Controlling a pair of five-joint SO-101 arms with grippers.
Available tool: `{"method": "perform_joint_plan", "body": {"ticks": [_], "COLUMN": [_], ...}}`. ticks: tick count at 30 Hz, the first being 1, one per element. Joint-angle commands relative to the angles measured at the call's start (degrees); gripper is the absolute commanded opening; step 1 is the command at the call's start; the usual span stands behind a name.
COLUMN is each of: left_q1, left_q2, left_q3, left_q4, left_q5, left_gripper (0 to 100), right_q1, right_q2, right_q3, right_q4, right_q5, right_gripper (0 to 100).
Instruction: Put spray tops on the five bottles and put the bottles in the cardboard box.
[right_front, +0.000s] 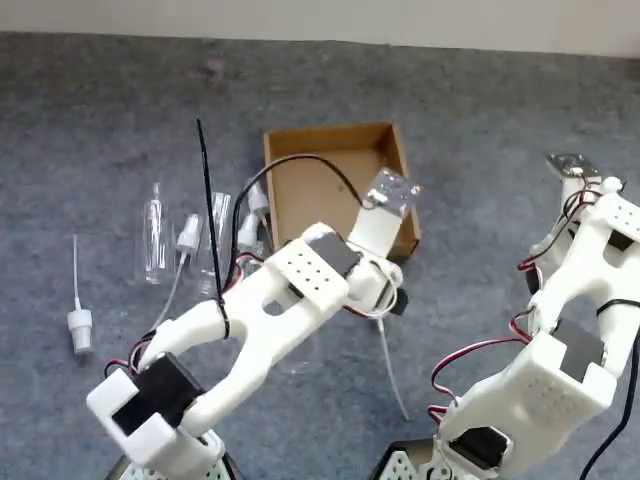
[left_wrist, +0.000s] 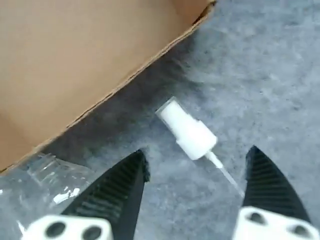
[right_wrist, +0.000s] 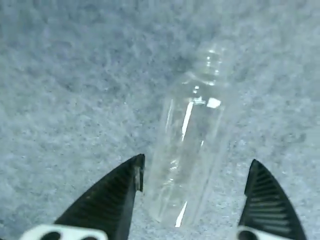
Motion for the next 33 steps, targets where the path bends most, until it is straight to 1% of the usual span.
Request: {"method": "perform_joint_plan", "body": {"ticks": [1,4,7,13,15,18,21,23,27,29,33], "left_q1": [-3.21,-3.56,-1.98,-0.13,-0.13,-0.13,-0.13,-0.04,-0.04,0.31,2.24], "left_q2": [4.09,9.36,13.23,16.4,16.4,16.31,16.31,16.31,16.22,15.87,9.45], "left_q3": [-1.1,-3.65,-7.08,-9.19,-9.19,-9.19,-9.19,-9.89,-14.02,-16.57,-17.1], "left_q4": [-0.88,-1.67,-1.67,-1.67,-1.58,-1.49,-1.23,1.05,7.56,10.9,14.51], "left_q5": [3.16,3.08,3.08,3.08,2.99,2.81,-1.14,-2.9,-3.69,-6.51,-7.91], "left_gripper": [26,26,26,26,21,9,1,0,0,0,0], "right_q1": [-0.57,-0.84,-0.75,-0.75,-0.75,-0.75,-0.48,-0.48,-0.84,-1.45,-2.86], "right_q2": [-0.48,-0.31,2.24,9.54,10.42,10.59,10.59,10.51,10.24,9.89,5.93], "right_q3": [-3.03,-2.77,-3.21,-3.38,-3.38,-3.38,-3.38,-3.38,-3.47,-4.26,-5.67], "right_q4": [-3.12,-6.73,-7.08,-7.08,-7.08,-6.99,-6.9,-6.9,-6.64,-6.55,-2.42], "right_q5": [0.26,-0.09,-2.46,-2.29,-2.29,-2.29,-2.29,-2.29,-2.37,-2.37,-2.29], "right_gripper": [27.4,27.4,27.4,26.8,22.7,15.2,10.8,8.9,3.0,0.3,0.2]}}
